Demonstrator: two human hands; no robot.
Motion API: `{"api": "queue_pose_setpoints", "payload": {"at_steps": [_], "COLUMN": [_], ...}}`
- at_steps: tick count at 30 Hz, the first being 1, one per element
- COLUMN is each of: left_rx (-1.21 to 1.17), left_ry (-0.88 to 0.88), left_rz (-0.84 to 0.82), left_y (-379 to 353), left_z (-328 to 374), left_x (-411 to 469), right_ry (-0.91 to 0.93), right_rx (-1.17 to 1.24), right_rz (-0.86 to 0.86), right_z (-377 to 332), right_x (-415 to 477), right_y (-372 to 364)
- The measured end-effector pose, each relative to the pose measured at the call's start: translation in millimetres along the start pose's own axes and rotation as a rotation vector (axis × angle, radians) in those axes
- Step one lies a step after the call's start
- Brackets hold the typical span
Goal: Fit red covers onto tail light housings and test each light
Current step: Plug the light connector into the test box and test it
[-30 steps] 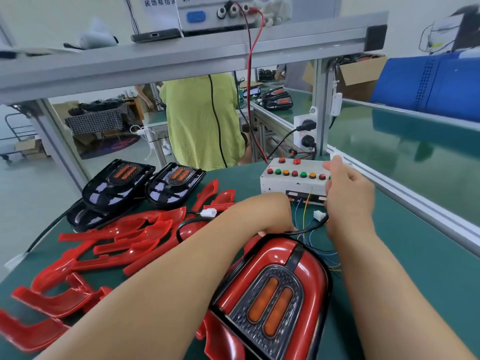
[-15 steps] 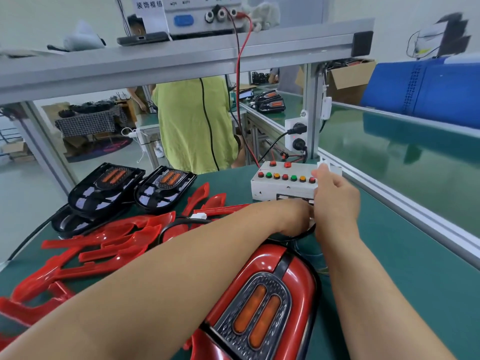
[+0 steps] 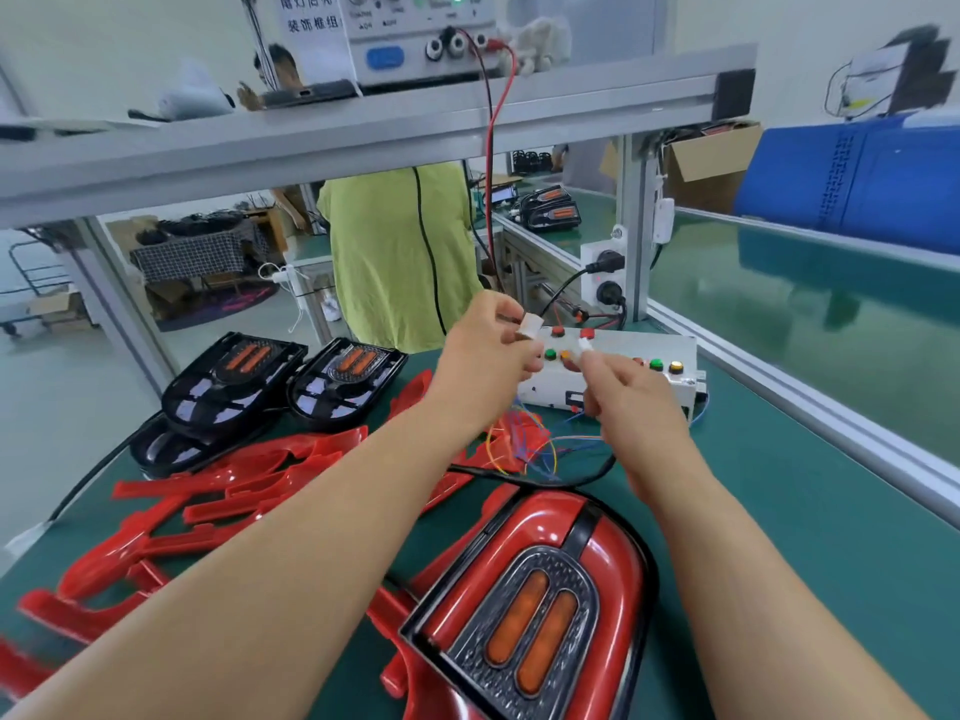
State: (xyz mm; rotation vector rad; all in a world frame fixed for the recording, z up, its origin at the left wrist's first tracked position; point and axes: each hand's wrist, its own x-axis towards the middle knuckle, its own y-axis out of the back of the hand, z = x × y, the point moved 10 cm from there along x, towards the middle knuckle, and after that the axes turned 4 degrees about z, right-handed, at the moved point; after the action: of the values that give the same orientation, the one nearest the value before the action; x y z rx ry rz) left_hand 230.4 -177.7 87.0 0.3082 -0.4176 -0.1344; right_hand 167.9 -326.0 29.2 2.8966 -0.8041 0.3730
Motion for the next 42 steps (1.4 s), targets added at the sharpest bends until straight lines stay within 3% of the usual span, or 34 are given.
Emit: {"api": "queue_pose_setpoints", "payload": {"at_steps": [4,11,23,30,42], "left_rx": [-0.046,0.234,0.193,0.366,0.286], "left_ry": [-0.075,-0.25,-0.179,-0.218,-0.192], "left_rz": [-0.087,-0.079,-0.079,-0.113,-0.021], "left_y": [17,23,28,18,29], "left_z": [8,10,-7,-9,-12], "left_x": [-23,-45,-44,-46,-45], "right_ry": [0.095,0.153,0.147,0.166,0.166], "right_rx": [0.067,0.004,-0.303,-0.336,-0.313], "right_rz": [-0.154,-0.202,-0.261,-0.287,-0.271], "right_z": [-11,-16,-12,-13,-11], "right_x": [-8,-13,-18,-20,-15], "right_y": [-20,-27,-33,-34,-30]}}
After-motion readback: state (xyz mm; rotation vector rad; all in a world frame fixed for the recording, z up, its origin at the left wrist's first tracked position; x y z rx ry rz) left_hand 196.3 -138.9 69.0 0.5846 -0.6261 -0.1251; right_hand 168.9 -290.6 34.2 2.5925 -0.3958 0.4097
